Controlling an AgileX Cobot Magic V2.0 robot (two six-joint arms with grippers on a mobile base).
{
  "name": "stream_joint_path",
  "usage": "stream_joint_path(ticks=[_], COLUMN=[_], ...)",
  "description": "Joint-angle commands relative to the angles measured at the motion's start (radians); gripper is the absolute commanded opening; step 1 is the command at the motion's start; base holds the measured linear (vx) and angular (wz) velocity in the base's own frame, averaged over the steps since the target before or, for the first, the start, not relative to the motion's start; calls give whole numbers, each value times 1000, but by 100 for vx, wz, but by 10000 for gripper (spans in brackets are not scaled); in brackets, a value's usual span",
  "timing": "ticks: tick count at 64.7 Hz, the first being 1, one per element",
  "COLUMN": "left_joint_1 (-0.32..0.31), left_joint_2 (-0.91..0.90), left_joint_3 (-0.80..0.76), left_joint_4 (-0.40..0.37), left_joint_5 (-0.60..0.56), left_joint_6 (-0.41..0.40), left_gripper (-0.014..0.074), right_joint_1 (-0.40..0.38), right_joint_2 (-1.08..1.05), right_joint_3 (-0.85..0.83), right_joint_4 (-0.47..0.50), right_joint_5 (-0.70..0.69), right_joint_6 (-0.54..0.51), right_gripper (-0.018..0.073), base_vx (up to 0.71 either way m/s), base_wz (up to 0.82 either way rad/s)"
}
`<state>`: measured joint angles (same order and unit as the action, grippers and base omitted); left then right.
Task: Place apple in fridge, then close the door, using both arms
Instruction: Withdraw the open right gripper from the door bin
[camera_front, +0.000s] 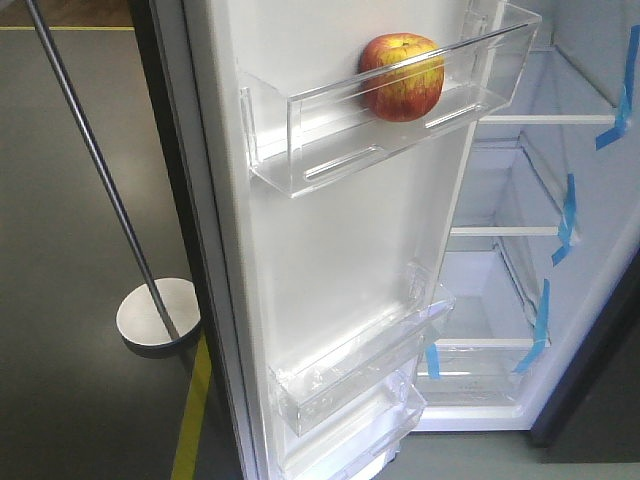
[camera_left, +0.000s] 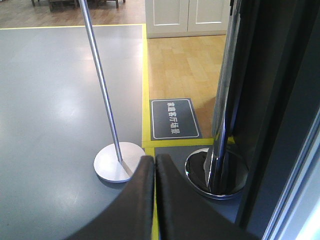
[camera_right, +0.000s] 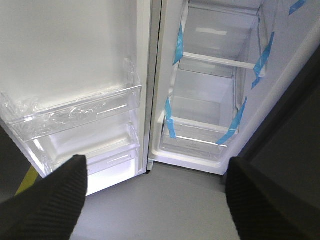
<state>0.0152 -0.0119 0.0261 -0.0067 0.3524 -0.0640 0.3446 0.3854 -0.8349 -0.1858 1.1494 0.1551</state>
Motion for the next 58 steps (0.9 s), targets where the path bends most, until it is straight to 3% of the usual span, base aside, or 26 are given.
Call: stream_joint_path(ticks=[1, 41, 46, 50, 58], left_joint_1=[-2, -2, -2, -2, -2], left_joint_2=[-14, -14, -14, -14, -13], left_joint_3=[19, 19, 19, 19, -11], left_joint_4=[-4, 16, -49, -109, -117], left_joint_5=[-70, -101, -184, -341, -593], left_joint_6=[-1, 7, -64, -122, -136], left_gripper=[-6, -6, -6, -6, -6], right_joint_1=[-3, -3, -3, -3, -3], right_joint_2=[11, 11, 11, 11, 11], right_joint_3=[-22, -22, -22, -22, -22], right_joint_4=[-22, -22, -22, -23, -20], right_joint_5=[-51, -51, -51, -51, -51], right_joint_6=[-1, -1, -1, -1, -1], right_gripper=[547, 547, 547, 547, 547], base_vx=[0, 0, 0, 0, 0], base_wz=[0, 0, 0, 0, 0])
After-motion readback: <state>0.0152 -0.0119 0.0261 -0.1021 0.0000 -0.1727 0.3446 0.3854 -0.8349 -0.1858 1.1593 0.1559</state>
